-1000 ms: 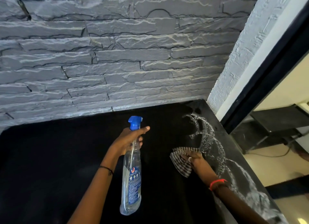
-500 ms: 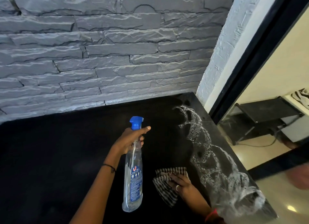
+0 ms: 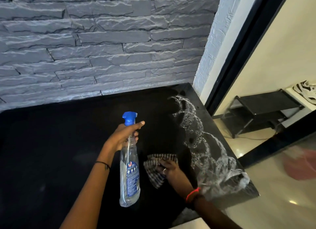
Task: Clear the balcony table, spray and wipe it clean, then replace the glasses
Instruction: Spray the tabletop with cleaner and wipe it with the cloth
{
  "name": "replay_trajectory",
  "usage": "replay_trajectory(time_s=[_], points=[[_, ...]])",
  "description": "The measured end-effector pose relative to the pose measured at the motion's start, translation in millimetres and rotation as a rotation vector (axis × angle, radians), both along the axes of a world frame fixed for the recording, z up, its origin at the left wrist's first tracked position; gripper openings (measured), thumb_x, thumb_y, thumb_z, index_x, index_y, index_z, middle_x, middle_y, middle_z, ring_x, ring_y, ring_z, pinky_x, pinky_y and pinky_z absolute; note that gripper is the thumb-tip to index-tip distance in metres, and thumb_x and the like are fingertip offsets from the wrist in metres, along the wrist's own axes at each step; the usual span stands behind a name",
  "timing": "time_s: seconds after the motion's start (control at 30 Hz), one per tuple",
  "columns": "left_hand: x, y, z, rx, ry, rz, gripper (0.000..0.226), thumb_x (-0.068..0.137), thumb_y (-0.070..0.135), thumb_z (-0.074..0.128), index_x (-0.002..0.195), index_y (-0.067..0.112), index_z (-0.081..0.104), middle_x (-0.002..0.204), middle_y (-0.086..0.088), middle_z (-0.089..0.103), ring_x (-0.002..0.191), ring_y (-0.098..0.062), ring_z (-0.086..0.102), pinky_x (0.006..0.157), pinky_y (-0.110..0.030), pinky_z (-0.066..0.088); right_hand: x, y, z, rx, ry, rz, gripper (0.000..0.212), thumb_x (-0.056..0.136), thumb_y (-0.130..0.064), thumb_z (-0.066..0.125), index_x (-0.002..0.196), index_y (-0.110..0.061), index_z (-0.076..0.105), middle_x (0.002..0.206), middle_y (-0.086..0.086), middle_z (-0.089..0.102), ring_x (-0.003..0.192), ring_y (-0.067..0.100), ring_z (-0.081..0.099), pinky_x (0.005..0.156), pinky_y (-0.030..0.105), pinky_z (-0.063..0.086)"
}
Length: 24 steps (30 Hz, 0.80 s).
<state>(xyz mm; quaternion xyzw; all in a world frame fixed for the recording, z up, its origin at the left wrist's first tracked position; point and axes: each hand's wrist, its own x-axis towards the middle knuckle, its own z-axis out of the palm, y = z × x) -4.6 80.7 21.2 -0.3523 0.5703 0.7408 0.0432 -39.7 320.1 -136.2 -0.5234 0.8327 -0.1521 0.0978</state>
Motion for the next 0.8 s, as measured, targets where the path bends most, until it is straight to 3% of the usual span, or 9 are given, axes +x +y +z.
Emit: replay_trajectory(time_s=[0.1,0.2,0.3,0.37,0.43,0.53,0.63,0.8], points=[[5.4,17.6,-1.7,0.026,-0.003,-0.001,0.037,0.078,0.033,0.076,0.099,0.01,0.056,0.051,0.003,0.05,0.046,-0.012,0.051,0.051,-0.026,0.048,44.4,32.3,-22.9,-0.047,0.036,0.095,0.034,0.087,-0.031,0.035,0.11,-0.039,0.059,0.128,-0.015,0.047,0.116,0.009,0.041,0.09,0.02,0.051],[11.2,30.1,-2.6,0.031,-0.004,0.005,0.037,0.078,0.033,0.076,0.099,0.01,0.057,0.052,0.003,0.051,0.046,-0.012,0.051,0.052,-0.026,0.048,74.5,83.1,-32.2,-0.093,0.031,0.133,0.035,0.102,-0.032,0.019,0.12,-0.037,0.048,0.134,-0.017,0.04,0.121,0.009,0.043,0.1,0.02,0.039],[18.7,40.4,-1.6,0.023,0.007,0.007,0.038,0.077,0.033,0.076,0.099,0.009,0.057,0.053,0.002,0.05,0.046,-0.012,0.051,0.051,-0.026,0.049,64.4,132.0,-30.2,-0.12,0.02,0.025,0.036,0.096,-0.04,0.035,0.129,-0.036,0.049,0.135,-0.031,0.041,0.123,-0.003,0.043,0.106,0.021,0.035],[25.2,45.1,-1.3,0.015,0.016,0.01,0.038,0.078,0.034,0.076,0.099,0.009,0.057,0.053,0.002,0.05,0.046,-0.012,0.051,0.051,-0.026,0.048,46.0,151.9,-26.5,-0.141,0.078,0.044,0.04,0.097,-0.027,0.039,0.13,-0.048,0.042,0.141,-0.03,0.034,0.125,0.0,0.039,0.106,0.015,0.031],[31.8,49.0,-1.7,0.005,0.014,0.016,0.038,0.078,0.034,0.076,0.099,0.009,0.057,0.053,0.002,0.049,0.046,-0.013,0.051,0.05,-0.026,0.048,30.7,149.9,-13.9,-0.168,-0.009,-0.028,0.052,0.089,-0.012,0.05,0.121,-0.053,0.05,0.137,-0.029,0.041,0.121,0.0,0.041,0.098,0.014,0.041],[40.6,56.6,-4.5,-0.007,-0.009,0.019,0.04,0.076,0.036,0.077,0.099,0.009,0.058,0.052,0.002,0.05,0.047,-0.013,0.051,0.051,-0.028,0.047,26.8,118.3,5.4,-0.08,0.02,0.008,0.036,0.079,-0.02,0.049,0.108,-0.03,0.066,0.122,-0.01,0.062,0.112,0.009,0.042,0.081,0.023,0.055],[47.7,67.5,-9.2,-0.009,-0.016,0.009,0.041,0.074,0.036,0.079,0.098,0.009,0.058,0.053,0.002,0.05,0.048,-0.014,0.051,0.053,-0.028,0.047,43.8,96.2,1.1,-0.032,0.014,0.018,0.042,0.078,-0.024,0.038,0.109,-0.03,0.066,0.12,-0.011,0.063,0.112,0.009,0.041,0.085,0.021,0.053],[49.6,87.5,-16.0,-0.009,-0.019,-0.03,0.042,0.073,0.038,0.079,0.096,0.009,0.059,0.053,0.001,0.05,0.049,-0.014,0.051,0.054,-0.029,0.047,77.0,123.1,-18.2,-0.097,0.034,0.061,0.04,0.079,-0.025,0.043,0.117,-0.033,0.053,0.126,-0.014,0.055,0.118,0.01,0.041,0.09,0.018,0.047]])
